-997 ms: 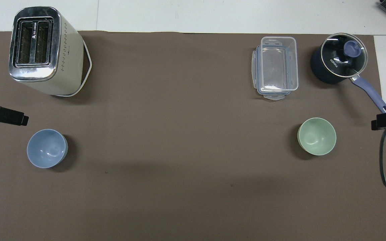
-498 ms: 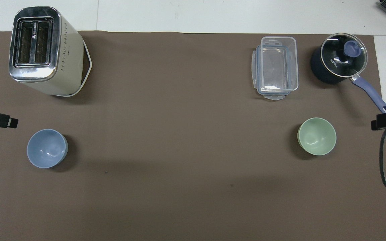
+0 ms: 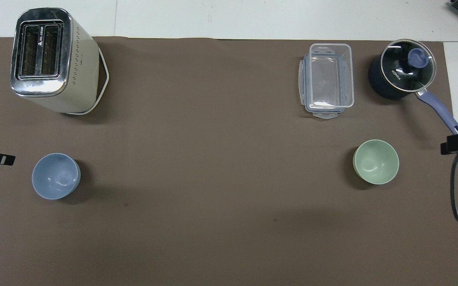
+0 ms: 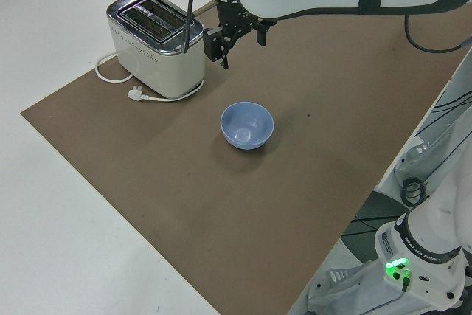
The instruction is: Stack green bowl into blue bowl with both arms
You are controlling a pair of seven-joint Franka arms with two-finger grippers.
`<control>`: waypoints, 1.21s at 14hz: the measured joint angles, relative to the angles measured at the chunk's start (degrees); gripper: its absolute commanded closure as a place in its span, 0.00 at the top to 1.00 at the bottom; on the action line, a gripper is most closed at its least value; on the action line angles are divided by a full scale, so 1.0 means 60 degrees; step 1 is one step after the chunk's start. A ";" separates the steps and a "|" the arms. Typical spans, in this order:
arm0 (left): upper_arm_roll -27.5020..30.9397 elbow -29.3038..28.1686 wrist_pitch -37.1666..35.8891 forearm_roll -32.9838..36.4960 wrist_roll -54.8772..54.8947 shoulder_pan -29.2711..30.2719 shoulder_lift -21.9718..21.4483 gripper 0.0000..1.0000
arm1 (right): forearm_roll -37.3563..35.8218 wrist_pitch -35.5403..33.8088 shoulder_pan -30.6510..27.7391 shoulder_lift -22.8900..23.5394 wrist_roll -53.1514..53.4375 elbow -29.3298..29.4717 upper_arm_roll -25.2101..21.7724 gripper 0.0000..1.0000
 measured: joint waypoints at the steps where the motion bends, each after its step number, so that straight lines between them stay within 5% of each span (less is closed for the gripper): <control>1: -0.0002 -0.0244 0.0231 -0.0108 0.0283 0.0147 0.0021 1.00 | 0.0000 -0.0001 0.0000 0.0000 0.0000 0.0000 -0.0001 1.00; 7: 0.0016 -0.2062 0.2166 -0.0584 0.2197 0.1216 0.0439 1.00 | 0.0000 -0.0002 -0.0002 0.0000 -0.0003 0.0000 -0.0005 1.00; 12: -0.0032 -0.2644 0.3601 -0.1148 0.2576 0.1447 0.1264 1.00 | 0.0000 -0.0003 -0.0004 0.0000 -0.0004 0.0000 -0.0009 1.00; 17: -0.0155 -0.3195 0.4568 -0.1449 0.2561 0.1326 0.1564 0.77 | 0.0000 -0.0003 -0.0004 0.0000 -0.0005 0.0000 -0.0010 1.00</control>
